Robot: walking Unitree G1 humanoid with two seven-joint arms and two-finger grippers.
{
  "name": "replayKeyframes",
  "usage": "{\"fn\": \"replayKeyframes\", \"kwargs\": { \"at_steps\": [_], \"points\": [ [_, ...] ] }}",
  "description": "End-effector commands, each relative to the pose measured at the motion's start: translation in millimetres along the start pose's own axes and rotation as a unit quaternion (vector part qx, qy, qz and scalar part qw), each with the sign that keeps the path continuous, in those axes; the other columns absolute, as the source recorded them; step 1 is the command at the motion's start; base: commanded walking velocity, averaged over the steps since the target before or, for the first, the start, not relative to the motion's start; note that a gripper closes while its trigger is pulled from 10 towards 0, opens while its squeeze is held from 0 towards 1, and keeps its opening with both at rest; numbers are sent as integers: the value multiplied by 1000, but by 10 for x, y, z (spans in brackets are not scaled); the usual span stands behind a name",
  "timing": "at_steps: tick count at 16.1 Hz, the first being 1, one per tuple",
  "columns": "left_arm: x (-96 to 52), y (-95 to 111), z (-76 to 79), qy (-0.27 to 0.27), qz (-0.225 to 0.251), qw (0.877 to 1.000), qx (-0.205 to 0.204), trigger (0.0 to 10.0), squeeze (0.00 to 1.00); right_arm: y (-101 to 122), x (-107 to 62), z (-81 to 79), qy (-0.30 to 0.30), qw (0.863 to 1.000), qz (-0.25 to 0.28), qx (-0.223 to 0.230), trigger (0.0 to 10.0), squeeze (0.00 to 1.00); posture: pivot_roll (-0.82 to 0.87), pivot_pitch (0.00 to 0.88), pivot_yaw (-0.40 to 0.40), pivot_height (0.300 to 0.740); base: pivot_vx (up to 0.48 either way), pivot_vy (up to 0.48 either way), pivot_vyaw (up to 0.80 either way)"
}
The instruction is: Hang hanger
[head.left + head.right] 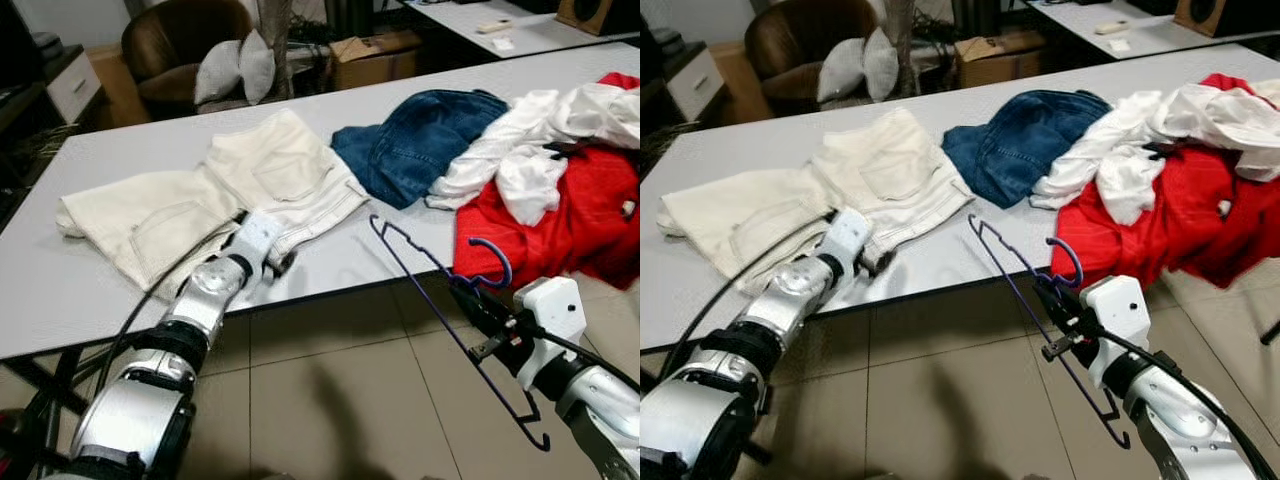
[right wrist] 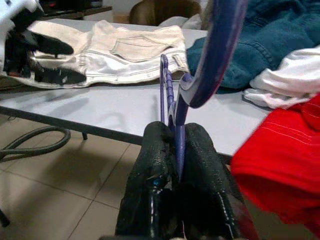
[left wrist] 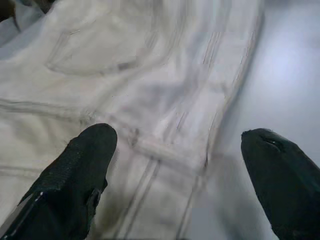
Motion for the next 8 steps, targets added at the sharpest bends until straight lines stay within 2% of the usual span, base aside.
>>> {"fn": "replayKeyframes", "kwargs": {
  "at_steps": [1,2,4,5,7,8],
  "points": [
    [-33,-14,-65,18,12,999,-36,10000,180,18,15,-27,-1,1000,3,1,10000,0,-170,0,159,740,0,0,0],
    [-68,-38,-108,38,23,998,-54,10000,1000,2,45,-42,-7,1000,1,0,10000,0,-169,0,149,740,0,0,0],
    [-105,-166,-93,31,-2,1000,2,10000,1000,-2,91,-89,2,1000,-1,3,10000,0,-160,0,121,740,0,0,0],
    [-112,-238,-90,28,-21,999,17,10000,1000,0,116,-106,8,1000,-2,4,10000,0,-154,0,99,740,0,0,0],
    [-114,-347,-187,60,-60,996,22,10000,1000,34,183,-108,14,1000,-1,4,10000,0,-150,0,86,740,0,0,0],
    [-115,-355,-211,68,-64,995,21,10000,1000,43,193,-107,14,1000,0,4,10000,0,-150,0,86,740,0,0,0]
  ]
}}
Point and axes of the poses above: a point about 5 cm out from each wrist's last joint towards the gripper, its own x axis pointing out of the wrist towards the gripper, its own y axis along the axis of the wrist's last joint, z = x × y, the point moved 5 cm from there along x, pointing out of the wrist towards the gripper, and after that the axes turned 7 degrees about x, right-handed, at the moved point
